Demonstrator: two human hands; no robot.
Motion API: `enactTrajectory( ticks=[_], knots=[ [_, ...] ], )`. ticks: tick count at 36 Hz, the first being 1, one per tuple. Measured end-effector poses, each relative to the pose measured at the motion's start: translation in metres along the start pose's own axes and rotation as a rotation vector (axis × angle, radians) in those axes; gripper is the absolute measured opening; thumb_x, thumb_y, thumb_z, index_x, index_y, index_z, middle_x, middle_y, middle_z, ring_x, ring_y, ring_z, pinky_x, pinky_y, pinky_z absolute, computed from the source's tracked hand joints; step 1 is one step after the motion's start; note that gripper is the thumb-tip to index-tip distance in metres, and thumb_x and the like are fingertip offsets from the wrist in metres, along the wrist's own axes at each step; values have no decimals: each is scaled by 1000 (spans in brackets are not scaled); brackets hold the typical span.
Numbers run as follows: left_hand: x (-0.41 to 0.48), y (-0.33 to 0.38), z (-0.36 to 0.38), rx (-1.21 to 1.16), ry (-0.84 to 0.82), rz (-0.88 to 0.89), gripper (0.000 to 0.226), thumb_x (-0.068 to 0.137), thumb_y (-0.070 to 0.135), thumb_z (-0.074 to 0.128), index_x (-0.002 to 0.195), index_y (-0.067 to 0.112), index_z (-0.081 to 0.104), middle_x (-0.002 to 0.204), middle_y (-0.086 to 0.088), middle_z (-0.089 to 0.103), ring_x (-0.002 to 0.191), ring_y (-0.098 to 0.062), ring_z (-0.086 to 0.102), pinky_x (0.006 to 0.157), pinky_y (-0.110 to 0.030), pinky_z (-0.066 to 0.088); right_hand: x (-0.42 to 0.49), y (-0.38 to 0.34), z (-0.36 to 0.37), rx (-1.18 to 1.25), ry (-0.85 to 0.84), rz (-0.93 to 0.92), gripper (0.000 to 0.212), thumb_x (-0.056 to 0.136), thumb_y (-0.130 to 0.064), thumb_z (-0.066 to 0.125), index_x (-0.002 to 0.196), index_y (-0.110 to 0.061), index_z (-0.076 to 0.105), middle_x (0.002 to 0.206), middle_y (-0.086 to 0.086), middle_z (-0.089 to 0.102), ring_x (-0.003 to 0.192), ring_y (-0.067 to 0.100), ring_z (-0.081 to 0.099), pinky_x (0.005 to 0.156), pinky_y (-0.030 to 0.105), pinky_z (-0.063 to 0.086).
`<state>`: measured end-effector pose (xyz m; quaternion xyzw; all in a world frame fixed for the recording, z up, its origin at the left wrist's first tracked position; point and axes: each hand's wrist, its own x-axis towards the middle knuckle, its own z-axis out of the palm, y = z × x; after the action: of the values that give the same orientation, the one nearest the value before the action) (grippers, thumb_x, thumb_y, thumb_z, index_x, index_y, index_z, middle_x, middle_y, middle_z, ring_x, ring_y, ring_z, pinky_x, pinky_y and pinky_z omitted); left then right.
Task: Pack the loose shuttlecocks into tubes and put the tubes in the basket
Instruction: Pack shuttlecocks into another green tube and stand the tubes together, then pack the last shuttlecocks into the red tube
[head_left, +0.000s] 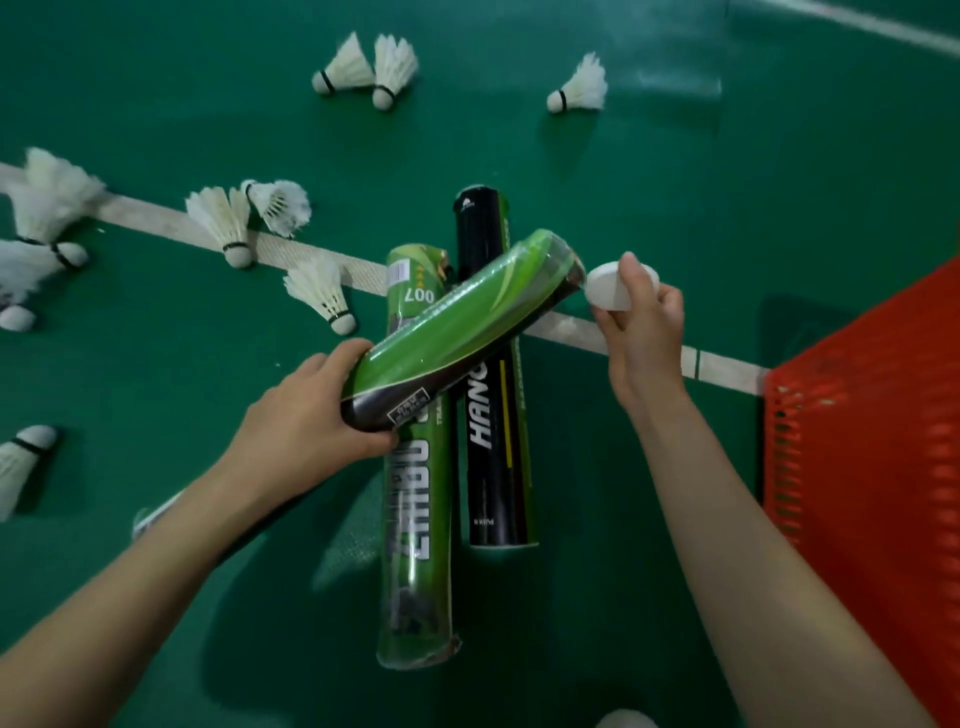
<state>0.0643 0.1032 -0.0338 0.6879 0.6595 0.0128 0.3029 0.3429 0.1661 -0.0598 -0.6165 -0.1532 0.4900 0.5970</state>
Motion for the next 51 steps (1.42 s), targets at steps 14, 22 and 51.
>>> enactTrajectory(
  ticks=[14, 22, 51],
  knots=[
    [-2, -24, 1, -171, 50, -7, 88, 51, 60, 65, 132, 44, 36, 114, 12, 56, 98, -14, 56, 85, -38, 50, -13, -3, 56, -281, -354, -166, 39, 94, -36, 42, 121, -21, 65, 120, 5, 63, 115, 22, 56, 105, 45, 42],
    [-5, -31, 4, -260, 106, -13, 87, 47, 60, 67, 128, 44, 41, 107, 14, 59, 95, -13, 57, 84, -37, 50, -25, 1, 65, -452, -422, -380, 18, 100, -33, 46, 103, -32, 63, 81, -17, 58, 76, -4, 54, 74, 15, 45],
    [-8, -36, 21, -418, 140, -142, 83, 62, 75, 65, 129, 39, 35, 107, 14, 58, 88, -8, 59, 78, -38, 53, -33, 20, 175, -851, -573, -302, 61, 96, -38, 51, 145, -21, 20, 147, 2, 21, 134, 20, 29, 109, 28, 24]
  ],
)
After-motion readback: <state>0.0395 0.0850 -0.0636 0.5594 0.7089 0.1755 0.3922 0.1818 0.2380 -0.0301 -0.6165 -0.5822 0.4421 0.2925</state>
